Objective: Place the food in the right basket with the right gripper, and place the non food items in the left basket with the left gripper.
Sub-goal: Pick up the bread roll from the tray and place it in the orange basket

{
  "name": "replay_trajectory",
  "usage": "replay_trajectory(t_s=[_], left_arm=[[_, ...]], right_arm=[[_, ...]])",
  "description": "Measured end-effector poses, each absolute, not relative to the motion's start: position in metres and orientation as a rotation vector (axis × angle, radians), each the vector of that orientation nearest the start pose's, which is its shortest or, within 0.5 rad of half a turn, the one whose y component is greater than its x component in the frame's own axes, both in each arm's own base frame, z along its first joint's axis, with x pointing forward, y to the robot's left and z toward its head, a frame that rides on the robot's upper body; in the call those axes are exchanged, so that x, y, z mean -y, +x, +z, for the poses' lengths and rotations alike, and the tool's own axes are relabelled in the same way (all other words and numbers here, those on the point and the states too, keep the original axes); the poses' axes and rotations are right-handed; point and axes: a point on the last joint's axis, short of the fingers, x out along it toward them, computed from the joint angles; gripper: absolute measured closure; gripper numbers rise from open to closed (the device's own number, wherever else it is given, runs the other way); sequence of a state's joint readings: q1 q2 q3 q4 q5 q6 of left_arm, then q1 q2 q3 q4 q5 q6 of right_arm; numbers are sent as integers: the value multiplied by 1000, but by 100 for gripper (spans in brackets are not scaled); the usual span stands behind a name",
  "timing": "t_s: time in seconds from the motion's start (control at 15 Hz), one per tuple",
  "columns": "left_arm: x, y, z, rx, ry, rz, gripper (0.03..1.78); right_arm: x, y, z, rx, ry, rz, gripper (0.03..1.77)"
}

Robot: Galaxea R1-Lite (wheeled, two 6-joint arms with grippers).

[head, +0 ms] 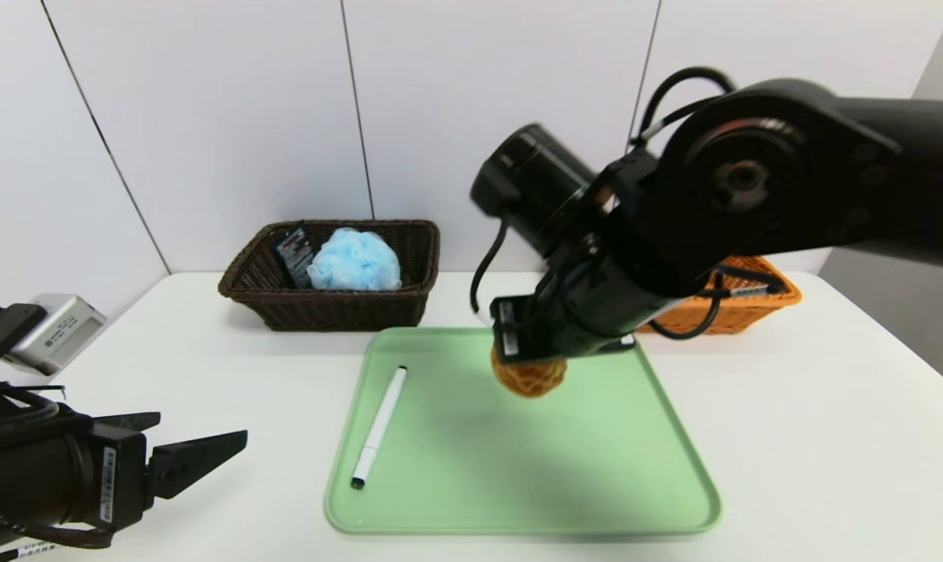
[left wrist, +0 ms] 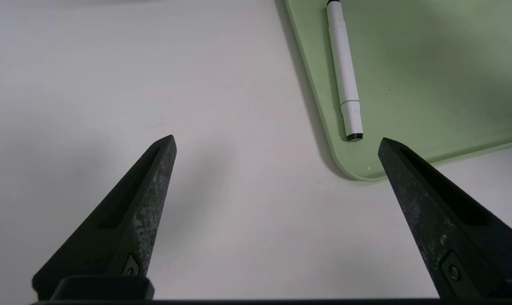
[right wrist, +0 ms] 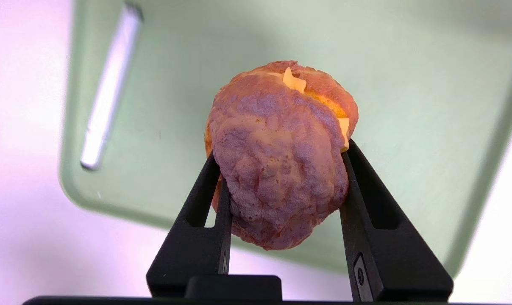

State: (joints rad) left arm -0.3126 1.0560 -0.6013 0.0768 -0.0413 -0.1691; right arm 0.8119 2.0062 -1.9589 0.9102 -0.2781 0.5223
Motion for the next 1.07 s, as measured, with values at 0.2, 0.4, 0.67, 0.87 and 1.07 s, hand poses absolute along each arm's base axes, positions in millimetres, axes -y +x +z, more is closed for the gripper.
replay_trajectory(t_s=[0.2,0.4,0.67,0.87,1.07], left_arm=[[42,127,198,-572,-88,-302,12],[43,131,198,-577,-87,-307,12],[46,139,199,-553,-90,-313,12],[49,144,201,-542,-93,-359,12],[51,148,204,-534,-96,-366,12]], right_arm=[[-215,283,292,-710,21,248,108],[-171,304,308,-628,26,204,108],[-128,325,311,-620,90,145,108],[-108,343,300,-648,117,102,108],[-92,364,286,-649,137,53,108]])
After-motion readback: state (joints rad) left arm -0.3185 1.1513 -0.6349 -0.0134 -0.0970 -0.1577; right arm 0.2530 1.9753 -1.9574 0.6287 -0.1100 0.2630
